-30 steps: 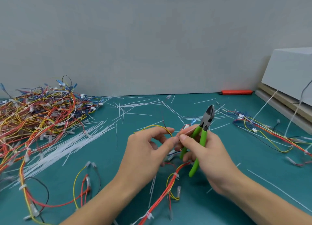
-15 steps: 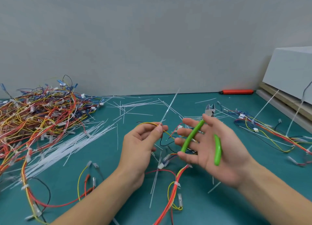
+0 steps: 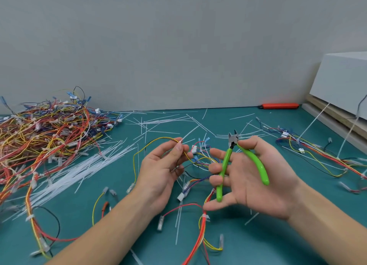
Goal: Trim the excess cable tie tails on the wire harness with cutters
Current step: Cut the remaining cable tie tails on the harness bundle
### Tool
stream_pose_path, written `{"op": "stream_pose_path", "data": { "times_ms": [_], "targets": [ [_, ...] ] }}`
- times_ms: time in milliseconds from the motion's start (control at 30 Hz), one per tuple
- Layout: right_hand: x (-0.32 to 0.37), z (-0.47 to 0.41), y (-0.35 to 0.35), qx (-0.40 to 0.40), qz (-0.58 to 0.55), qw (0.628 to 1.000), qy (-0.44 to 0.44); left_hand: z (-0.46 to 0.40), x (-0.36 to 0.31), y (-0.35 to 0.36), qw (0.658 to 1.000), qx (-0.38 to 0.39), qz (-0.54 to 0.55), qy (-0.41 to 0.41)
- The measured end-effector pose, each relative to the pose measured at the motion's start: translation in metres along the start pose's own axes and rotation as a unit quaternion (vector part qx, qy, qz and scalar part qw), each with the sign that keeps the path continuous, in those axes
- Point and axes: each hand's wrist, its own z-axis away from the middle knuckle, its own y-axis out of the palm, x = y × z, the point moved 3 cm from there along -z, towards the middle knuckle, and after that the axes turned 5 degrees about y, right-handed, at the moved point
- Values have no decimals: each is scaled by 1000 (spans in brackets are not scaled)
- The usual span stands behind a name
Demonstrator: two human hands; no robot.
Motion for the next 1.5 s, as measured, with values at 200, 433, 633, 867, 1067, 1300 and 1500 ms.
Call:
{"op": "stream_pose_path", "data": {
  "times_ms": [200, 433, 633, 867, 1067, 1300, 1500],
  "targets": [
    [1, 2, 1, -43, 124, 991, -13, 0, 1, -1, 1000, -12, 6, 4],
    [0, 2, 5, -158, 323, 927, -102, -1, -5, -4, 1000, -10, -13, 6],
    [-8, -2, 7, -208, 500, 831, -129, 2, -5, -2, 1000, 7, -16, -2],
    [-9, -3, 6, -192, 537, 813, -113, 4, -6, 0, 999, 17, -39, 6],
    [-9, -1, 2, -236, 600, 748, -154, 2, -6, -2, 1000, 16, -13, -16],
    [-8, -1, -1, -276, 683, 635, -232, 6, -6, 4, 996, 68, -51, -6],
    [-9, -2, -3, -263, 724, 583, -259, 7, -5, 5, 991, 116, -56, -21]
  ]
}}
